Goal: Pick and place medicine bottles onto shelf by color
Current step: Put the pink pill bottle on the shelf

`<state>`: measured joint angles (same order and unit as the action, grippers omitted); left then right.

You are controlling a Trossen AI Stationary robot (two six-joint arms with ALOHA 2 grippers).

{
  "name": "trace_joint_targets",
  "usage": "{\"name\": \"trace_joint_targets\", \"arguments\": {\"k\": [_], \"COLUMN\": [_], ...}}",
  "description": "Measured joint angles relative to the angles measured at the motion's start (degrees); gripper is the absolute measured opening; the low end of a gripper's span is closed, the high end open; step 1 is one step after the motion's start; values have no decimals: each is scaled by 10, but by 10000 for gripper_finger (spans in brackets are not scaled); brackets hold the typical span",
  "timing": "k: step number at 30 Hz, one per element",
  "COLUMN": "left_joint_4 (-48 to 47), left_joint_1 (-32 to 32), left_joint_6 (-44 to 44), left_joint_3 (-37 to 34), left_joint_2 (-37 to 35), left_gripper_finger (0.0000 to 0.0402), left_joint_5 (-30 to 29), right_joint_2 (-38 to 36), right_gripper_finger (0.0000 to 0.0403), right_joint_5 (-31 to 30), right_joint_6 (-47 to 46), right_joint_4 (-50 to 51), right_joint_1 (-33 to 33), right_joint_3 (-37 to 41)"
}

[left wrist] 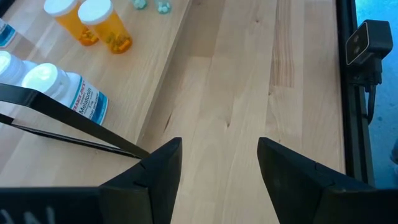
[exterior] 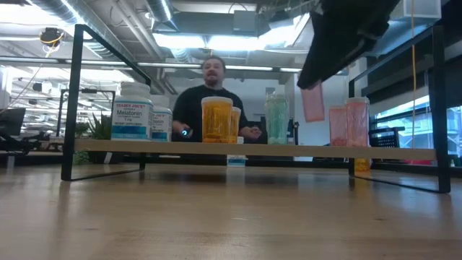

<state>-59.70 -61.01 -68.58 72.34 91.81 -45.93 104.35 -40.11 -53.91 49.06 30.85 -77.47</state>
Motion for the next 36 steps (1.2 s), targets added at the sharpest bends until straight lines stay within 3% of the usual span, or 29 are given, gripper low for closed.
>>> {"name": "trace_joint_targets", "arguments": {"k": [13,36], "left_joint_4": [2,3], "left_joint_1": [-1,-1], "left_joint_6": [0,0], "left_joint_3": [0,0], "left_joint_2": [0,0], "left_gripper_finger": [203,203], "left_joint_5": [0,0], "right_joint_2": [26,26], "right_gripper_finger": [122,125], "right_joint_5": [-2,61], "right_joint_6": [-16,-45], "right_joint_4": [4,5], "right_joint_1": [0,-22], "right_joint_3": [0,0]}}
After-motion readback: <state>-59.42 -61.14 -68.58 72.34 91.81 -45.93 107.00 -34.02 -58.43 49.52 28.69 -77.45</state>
